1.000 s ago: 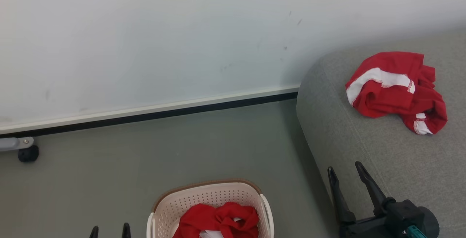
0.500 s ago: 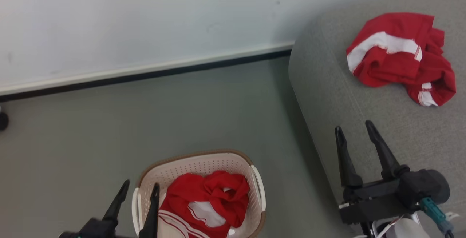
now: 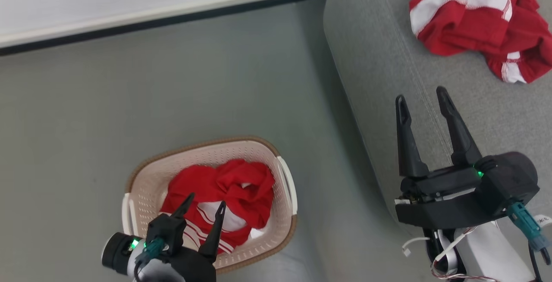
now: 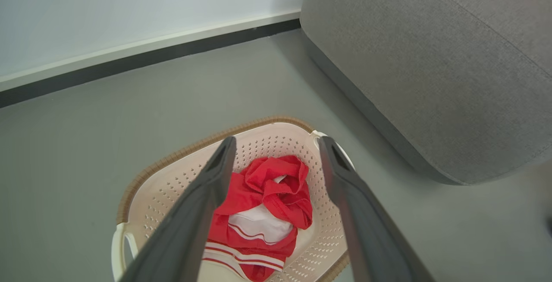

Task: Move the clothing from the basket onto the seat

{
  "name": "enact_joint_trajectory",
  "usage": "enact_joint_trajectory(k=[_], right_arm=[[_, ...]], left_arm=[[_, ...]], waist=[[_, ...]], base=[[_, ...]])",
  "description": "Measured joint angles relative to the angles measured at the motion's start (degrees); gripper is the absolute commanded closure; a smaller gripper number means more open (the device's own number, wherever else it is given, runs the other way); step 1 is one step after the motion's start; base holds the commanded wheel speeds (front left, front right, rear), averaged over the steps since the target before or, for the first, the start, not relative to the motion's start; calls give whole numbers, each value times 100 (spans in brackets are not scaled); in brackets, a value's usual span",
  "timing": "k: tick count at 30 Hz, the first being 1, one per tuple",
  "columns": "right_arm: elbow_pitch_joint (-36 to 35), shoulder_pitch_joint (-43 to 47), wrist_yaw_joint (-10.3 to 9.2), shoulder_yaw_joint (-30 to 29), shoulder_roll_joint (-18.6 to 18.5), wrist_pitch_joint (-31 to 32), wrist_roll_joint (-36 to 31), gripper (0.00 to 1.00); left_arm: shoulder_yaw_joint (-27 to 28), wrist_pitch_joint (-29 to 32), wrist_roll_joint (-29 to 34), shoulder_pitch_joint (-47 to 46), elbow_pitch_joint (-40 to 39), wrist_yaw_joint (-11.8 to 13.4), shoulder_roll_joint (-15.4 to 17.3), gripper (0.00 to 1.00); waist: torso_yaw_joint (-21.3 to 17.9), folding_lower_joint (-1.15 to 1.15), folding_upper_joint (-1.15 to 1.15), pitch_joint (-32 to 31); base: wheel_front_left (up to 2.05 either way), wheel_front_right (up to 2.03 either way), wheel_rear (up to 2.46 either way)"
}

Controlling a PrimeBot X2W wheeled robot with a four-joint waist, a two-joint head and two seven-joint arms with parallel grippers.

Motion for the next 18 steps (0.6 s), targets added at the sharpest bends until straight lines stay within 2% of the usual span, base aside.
enact_joint_trajectory(k=[7,18], right_arm=[[-199,-310,0,-31,65,-1,-32,0],[-586,-733,0,-192,122,-1,-109,0]], left_arm=[[-175,218,115,-541,709,-80,-143,0],[-136,447,245,-1428,1484,-92,24,0]], waist=[[-222,0,0,589],[-502,-1,0,1541]], base=[[0,0,0],[0,0,0]])
